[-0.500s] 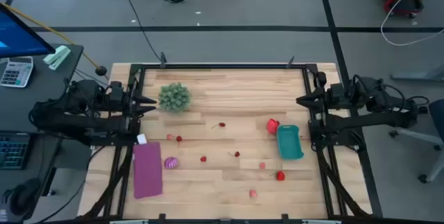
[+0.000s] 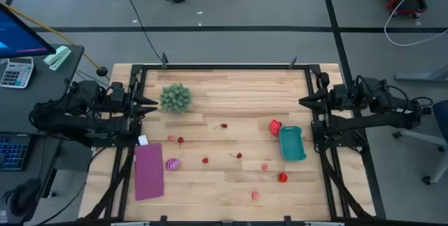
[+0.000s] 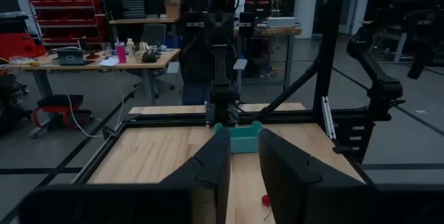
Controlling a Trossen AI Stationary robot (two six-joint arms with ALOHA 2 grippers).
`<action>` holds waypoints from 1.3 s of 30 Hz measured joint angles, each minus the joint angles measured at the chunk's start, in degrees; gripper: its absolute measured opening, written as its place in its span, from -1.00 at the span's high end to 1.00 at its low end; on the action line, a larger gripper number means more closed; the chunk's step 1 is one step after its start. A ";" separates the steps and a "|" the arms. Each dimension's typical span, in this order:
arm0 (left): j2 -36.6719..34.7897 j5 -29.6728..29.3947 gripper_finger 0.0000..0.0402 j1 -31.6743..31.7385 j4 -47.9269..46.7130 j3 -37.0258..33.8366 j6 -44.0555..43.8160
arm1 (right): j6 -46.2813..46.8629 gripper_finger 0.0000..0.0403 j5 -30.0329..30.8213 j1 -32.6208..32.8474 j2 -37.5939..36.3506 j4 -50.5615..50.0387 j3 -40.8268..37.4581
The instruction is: Pick and placing Produce into tupperware
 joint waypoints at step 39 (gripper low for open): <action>-0.01 -0.01 0.59 0.01 0.05 -0.01 0.00 | -22.78 0.80 4.28 -0.34 0.00 -0.15 0.00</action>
